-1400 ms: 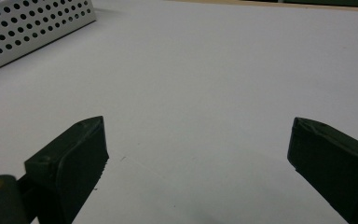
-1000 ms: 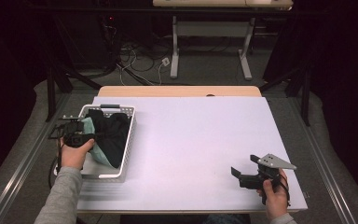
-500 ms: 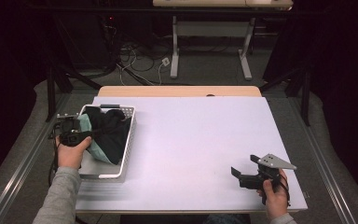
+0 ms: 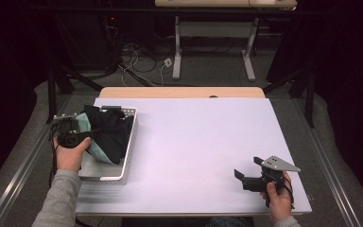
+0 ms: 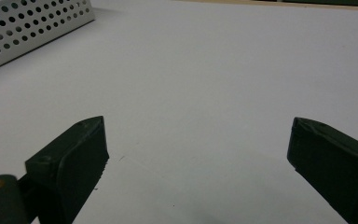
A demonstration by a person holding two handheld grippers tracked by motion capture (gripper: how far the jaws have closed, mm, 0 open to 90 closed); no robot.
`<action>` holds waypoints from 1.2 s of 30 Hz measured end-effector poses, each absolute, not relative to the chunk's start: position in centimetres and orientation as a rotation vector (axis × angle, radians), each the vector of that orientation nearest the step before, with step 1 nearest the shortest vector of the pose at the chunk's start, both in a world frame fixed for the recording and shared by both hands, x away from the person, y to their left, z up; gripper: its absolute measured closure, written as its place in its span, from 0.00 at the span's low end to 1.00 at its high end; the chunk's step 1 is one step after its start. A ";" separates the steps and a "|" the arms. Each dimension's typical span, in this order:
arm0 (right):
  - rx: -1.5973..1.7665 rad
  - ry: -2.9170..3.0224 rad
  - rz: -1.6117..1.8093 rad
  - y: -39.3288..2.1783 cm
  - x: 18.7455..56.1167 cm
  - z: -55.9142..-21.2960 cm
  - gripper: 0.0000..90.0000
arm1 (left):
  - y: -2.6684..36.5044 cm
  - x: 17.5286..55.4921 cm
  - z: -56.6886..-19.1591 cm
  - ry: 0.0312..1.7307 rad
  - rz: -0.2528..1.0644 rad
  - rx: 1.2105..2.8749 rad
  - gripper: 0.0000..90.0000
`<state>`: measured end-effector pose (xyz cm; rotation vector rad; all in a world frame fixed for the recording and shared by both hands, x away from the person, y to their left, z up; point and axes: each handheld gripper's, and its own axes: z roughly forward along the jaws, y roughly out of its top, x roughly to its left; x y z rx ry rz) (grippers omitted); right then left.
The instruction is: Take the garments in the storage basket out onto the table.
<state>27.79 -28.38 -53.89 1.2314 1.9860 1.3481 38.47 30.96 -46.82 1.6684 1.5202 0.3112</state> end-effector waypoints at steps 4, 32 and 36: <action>1.236 1.986 1.350 -28.4 27.8 -53.9 0.05 | 30.9 38.1 -46.6 1.505 0.341 1.645 0.81; 1.231 1.994 1.340 -28.3 27.7 -53.9 0.05 | 31.2 35.5 -46.1 1.419 0.475 1.512 0.81; 1.228 1.987 1.344 -28.3 27.8 -53.9 0.05 | 31.3 35.3 -45.9 1.412 0.492 1.502 0.81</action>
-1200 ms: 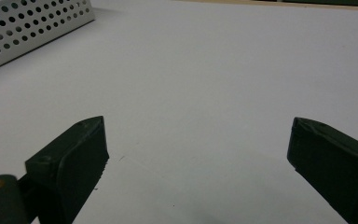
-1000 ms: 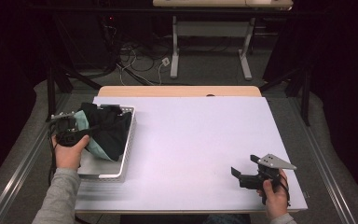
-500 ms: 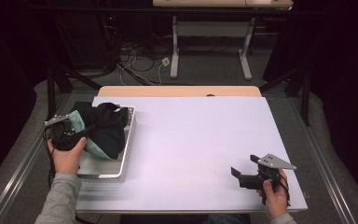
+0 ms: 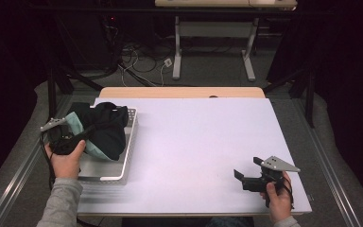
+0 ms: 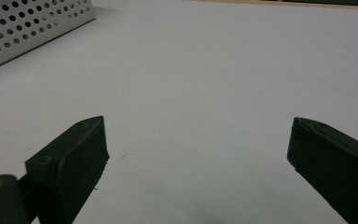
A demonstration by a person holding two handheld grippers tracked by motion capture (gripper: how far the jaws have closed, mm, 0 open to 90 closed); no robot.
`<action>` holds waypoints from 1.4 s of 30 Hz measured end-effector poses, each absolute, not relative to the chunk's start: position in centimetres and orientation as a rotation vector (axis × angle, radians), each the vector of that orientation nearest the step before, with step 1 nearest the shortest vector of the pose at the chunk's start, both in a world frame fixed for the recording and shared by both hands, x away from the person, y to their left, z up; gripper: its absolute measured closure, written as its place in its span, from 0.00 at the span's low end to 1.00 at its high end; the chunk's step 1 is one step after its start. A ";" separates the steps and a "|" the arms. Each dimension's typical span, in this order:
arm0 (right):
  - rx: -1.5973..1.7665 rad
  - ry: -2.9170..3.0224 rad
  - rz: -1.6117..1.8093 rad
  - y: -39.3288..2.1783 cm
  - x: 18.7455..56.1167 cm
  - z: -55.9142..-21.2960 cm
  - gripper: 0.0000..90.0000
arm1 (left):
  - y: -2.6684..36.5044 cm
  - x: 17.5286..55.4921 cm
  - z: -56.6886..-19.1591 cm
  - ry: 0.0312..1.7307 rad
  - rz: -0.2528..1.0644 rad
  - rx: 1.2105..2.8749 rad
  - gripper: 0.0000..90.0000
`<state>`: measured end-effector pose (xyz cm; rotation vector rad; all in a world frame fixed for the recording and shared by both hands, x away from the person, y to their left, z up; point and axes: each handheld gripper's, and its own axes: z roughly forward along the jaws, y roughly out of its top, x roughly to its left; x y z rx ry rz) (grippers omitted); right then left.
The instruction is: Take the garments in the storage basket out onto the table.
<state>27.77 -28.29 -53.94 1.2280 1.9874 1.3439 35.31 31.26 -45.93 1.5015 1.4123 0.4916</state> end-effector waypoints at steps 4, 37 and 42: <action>1.230 1.994 1.345 -28.2 27.8 -54.0 0.05 | 31.2 35.0 -45.6 1.402 0.492 1.478 0.81; 1.228 1.989 1.347 -28.3 27.8 -53.9 0.05 | 26.8 34.5 -40.2 1.227 0.515 1.496 0.81; 1.228 1.989 1.342 -28.4 27.8 -53.9 0.05 | 25.6 34.8 -39.8 1.201 0.501 1.501 0.81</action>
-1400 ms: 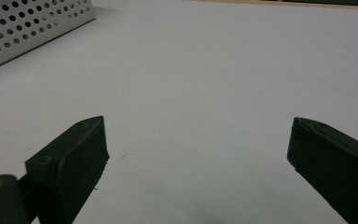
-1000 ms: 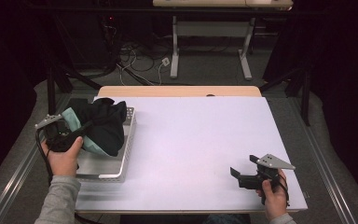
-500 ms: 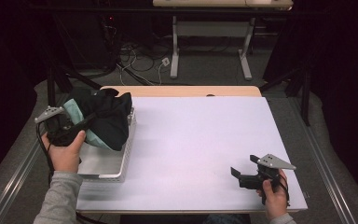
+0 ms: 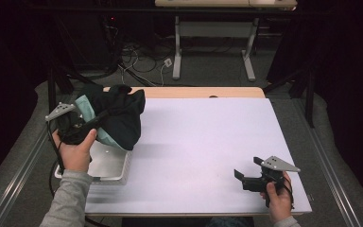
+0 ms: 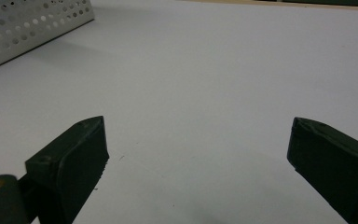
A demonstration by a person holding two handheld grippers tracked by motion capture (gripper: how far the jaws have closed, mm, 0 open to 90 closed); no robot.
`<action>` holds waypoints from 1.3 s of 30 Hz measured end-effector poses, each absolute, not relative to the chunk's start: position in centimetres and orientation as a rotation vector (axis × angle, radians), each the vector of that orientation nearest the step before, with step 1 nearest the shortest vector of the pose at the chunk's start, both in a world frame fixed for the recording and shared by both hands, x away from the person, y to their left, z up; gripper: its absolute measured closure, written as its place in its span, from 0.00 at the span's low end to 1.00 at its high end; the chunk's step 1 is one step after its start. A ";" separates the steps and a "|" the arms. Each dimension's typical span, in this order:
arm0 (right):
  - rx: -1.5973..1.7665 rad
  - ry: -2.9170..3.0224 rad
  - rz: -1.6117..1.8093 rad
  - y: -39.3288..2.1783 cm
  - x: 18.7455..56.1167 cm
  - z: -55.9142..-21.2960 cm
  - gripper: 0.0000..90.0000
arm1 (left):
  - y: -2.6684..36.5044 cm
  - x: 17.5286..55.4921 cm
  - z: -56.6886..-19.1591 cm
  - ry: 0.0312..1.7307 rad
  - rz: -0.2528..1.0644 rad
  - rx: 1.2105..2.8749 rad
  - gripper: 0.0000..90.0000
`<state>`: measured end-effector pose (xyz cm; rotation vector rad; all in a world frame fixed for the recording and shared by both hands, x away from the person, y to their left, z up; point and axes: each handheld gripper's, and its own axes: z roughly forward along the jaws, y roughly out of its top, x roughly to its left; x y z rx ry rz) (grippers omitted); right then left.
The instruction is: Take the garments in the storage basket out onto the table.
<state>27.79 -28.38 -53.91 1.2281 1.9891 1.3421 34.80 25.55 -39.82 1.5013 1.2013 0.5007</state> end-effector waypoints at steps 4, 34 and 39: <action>1.231 1.985 1.347 -28.4 27.8 -53.9 0.05 | 24.5 35.1 -39.5 1.180 0.495 1.510 0.82; 1.225 1.984 1.353 -28.6 27.7 -53.8 0.05 | 17.4 36.7 -39.1 1.065 0.427 1.559 0.81; 1.223 1.980 1.355 -28.6 27.7 -53.7 0.05 | 16.8 36.8 -39.2 1.052 0.423 1.567 0.82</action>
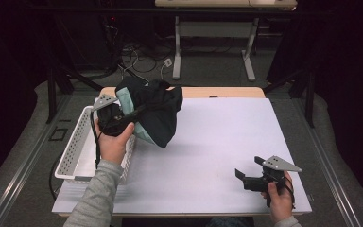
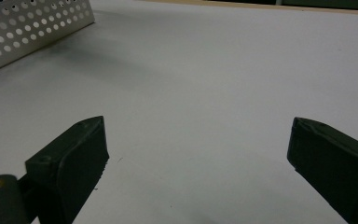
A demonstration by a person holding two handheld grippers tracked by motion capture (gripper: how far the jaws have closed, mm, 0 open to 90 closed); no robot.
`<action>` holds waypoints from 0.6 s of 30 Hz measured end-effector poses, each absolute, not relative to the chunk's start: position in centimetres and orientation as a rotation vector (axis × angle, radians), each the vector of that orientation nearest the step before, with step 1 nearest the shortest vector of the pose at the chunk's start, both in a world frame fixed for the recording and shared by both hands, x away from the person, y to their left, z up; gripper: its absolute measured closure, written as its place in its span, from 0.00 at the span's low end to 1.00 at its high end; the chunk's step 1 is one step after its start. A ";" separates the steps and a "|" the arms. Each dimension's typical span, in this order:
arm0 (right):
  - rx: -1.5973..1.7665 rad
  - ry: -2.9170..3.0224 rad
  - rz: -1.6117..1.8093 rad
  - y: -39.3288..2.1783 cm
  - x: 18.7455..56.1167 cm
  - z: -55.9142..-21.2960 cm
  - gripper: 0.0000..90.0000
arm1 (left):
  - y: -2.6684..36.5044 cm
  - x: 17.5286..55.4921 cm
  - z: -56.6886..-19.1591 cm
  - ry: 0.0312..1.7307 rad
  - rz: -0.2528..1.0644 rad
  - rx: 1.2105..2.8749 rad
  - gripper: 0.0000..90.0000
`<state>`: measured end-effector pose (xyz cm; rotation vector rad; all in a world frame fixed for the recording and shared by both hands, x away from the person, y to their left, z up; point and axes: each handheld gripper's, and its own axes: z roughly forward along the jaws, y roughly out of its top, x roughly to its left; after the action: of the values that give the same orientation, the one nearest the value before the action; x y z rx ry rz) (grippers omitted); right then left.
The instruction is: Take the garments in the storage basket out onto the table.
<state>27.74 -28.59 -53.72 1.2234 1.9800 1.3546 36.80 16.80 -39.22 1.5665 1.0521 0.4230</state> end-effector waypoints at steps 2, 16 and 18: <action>1.223 1.981 1.357 -28.6 27.7 -53.7 0.05 | 16.5 36.8 -39.3 1.051 0.417 1.572 0.81; 1.223 1.978 1.357 -28.6 27.7 -53.7 0.05 | 14.5 36.8 -39.8 1.018 0.398 1.598 0.81; 1.222 1.981 1.355 -28.7 27.7 -53.7 0.05 | 14.2 36.8 -39.9 1.018 0.391 1.602 0.81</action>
<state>27.74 -28.65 -53.66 1.2221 1.9810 1.3554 36.82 14.22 -39.92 1.6020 1.0179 0.3906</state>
